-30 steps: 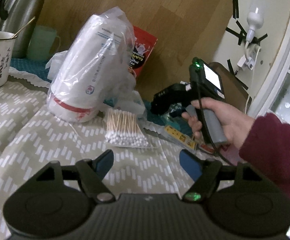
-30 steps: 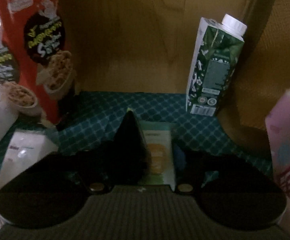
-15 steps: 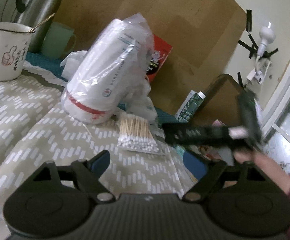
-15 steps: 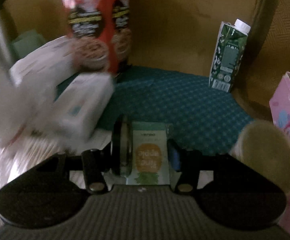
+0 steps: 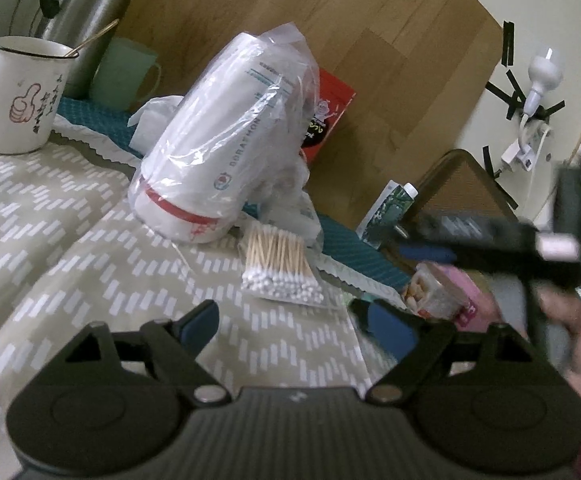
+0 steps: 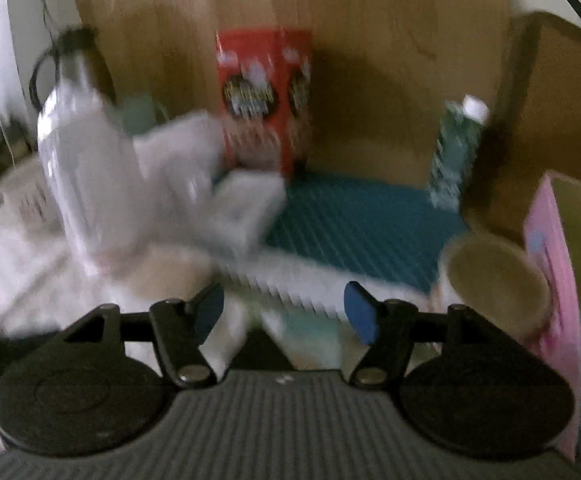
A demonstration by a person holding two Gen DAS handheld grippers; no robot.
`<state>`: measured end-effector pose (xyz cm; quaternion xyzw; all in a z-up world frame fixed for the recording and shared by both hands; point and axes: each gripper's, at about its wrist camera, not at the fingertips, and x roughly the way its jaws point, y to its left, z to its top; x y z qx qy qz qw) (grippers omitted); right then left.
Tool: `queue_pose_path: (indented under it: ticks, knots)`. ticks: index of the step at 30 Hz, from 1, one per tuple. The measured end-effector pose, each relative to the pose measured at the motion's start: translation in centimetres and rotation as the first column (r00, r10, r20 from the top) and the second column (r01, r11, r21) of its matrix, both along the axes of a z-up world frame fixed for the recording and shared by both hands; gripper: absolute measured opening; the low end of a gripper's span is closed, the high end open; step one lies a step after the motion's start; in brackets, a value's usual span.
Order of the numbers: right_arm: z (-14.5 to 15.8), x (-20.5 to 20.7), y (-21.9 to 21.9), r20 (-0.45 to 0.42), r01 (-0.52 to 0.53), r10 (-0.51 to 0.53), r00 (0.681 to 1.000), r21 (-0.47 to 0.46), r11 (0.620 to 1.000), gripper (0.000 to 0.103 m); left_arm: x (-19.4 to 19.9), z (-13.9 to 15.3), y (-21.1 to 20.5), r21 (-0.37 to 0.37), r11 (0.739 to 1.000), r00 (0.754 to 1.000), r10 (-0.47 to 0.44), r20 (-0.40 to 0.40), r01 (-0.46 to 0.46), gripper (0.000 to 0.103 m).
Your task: Organize soft objects
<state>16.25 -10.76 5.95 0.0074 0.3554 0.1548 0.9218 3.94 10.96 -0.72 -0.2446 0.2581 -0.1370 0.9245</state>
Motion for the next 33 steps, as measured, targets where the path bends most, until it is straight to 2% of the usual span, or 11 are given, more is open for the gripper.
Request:
queue_pose_path:
  ticks: [6,10,11,13,18,22,26,30,33]
  knots:
    - [-2.3,6.5,4.8,-0.103,-0.053,0.055,0.993,0.016,0.998,0.069,0.2,0.0,0.2,-0.021,1.0,1.0,-0.017,-0.001,0.017,0.086]
    - [-4.2,8.6,7.7,-0.124,-0.073,0.065,0.99,-0.057,0.996,0.077,0.3,-0.1,0.1,-0.026,0.999,1.0,-0.031,-0.003,0.031,0.086]
    - [-4.7,9.1,8.1,-0.132,-0.074,0.063,0.989,-0.083,0.994,0.075,0.3,-0.1,0.1,-0.03,0.999,0.999,-0.032,-0.004,0.032,0.086]
    - [-5.4,9.5,8.0,-0.13,-0.081,0.064,0.989,-0.126,0.989,0.065,0.4,-0.1,0.3,-0.038,0.999,0.999,-0.032,-0.004,0.032,0.086]
    - [-4.8,8.6,4.3,-0.087,0.0,-0.01,0.996,-0.112,0.994,0.06,0.5,-0.1,0.4,-0.045,0.998,0.999,-0.034,-0.008,0.033,0.086]
    - [-3.1,5.6,1.5,-0.039,-0.007,0.004,0.999,-0.085,0.996,0.06,0.4,-0.1,0.3,-0.034,0.999,1.0,-0.026,-0.009,0.026,0.086]
    - [-1.2,-0.1,-0.8,0.021,-0.074,0.074,0.997,-0.029,0.997,0.06,0.4,-0.1,0.5,-0.038,0.999,1.0,-0.026,-0.015,0.025,0.086]
    - [-1.1,-6.8,-1.9,0.062,-0.172,0.171,0.983,0.007,0.985,0.06,0.5,-0.3,1.0,-0.118,0.987,0.993,-0.113,-0.034,0.108,0.09]
    - [-2.2,-11.1,-1.9,0.066,-0.252,0.253,0.965,-0.03,0.967,0.06,-0.6,-0.1,0.8,-0.138,0.98,0.988,-0.149,-0.036,0.142,0.089]
